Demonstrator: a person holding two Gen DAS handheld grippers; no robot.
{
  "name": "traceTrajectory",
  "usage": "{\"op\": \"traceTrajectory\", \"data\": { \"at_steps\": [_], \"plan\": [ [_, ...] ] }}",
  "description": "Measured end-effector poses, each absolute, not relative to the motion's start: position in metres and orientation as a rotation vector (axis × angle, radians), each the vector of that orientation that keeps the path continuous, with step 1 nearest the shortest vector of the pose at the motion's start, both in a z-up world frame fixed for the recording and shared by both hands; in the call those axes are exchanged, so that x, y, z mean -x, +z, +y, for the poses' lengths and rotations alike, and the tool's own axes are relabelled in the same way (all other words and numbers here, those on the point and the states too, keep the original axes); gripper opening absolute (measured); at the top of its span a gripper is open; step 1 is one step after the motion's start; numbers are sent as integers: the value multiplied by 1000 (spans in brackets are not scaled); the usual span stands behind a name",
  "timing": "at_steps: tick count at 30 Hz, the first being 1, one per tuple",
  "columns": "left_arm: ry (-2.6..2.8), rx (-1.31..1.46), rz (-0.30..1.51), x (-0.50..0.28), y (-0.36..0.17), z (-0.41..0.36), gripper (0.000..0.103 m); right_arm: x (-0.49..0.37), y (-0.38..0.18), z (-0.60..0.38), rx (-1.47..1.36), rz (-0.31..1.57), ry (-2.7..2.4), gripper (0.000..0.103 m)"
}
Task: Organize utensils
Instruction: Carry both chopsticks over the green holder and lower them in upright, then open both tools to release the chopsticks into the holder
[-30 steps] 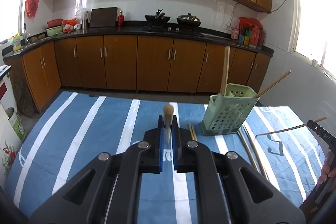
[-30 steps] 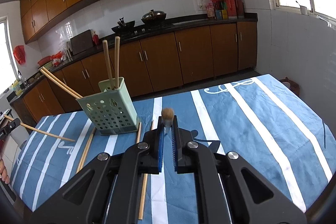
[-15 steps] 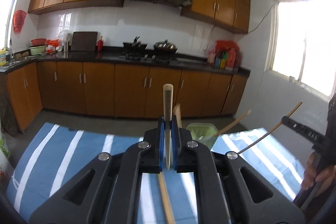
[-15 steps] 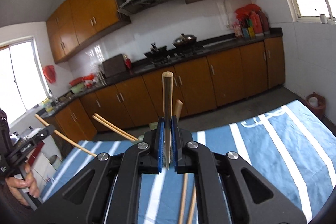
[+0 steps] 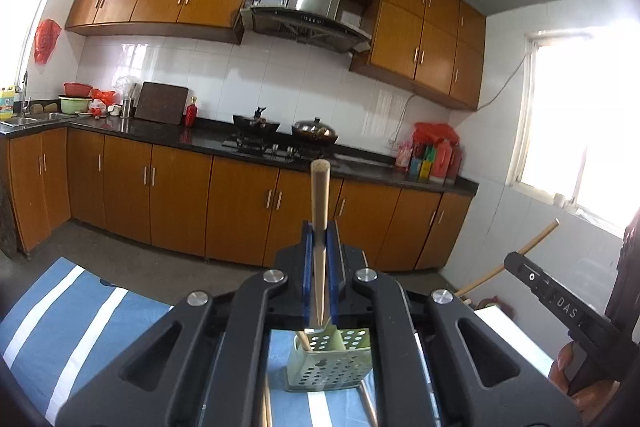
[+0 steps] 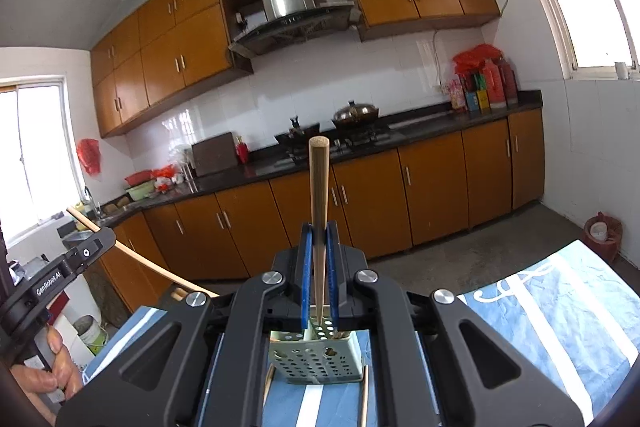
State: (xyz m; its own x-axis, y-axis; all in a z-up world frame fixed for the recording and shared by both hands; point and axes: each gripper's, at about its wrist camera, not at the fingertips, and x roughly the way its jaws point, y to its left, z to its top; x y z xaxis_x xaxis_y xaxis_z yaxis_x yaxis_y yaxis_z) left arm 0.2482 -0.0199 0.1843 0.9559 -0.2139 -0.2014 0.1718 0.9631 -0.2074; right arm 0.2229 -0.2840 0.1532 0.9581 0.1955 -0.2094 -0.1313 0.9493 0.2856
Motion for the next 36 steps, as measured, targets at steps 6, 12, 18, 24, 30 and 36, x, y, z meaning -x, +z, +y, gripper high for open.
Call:
{"op": "traceTrajectory", "data": {
  "at_steps": [6, 12, 18, 24, 30, 36],
  "plan": [
    [-202, 171, 303, -278, 157, -28, 8, -247, 137, -282, -294, 318, 180, 8],
    [-210, 167, 344, -293, 137, -30, 8, -257, 124, -277, -285, 356, 187, 8],
    [-227, 171, 371, -300, 128, -31, 8, -263, 119, -275, -276, 384, 191, 8],
    [-231, 174, 372, -298, 130, -31, 8, -259, 123, -275, -265, 378, 182, 8],
    [-223, 198, 351, -284, 139, -19, 15, -242, 134, -281, -273, 338, 170, 8],
    [-231, 206, 342, -244, 144, 6, 31, -207, 136, -303, -264, 317, 145, 16]
  ]
}}
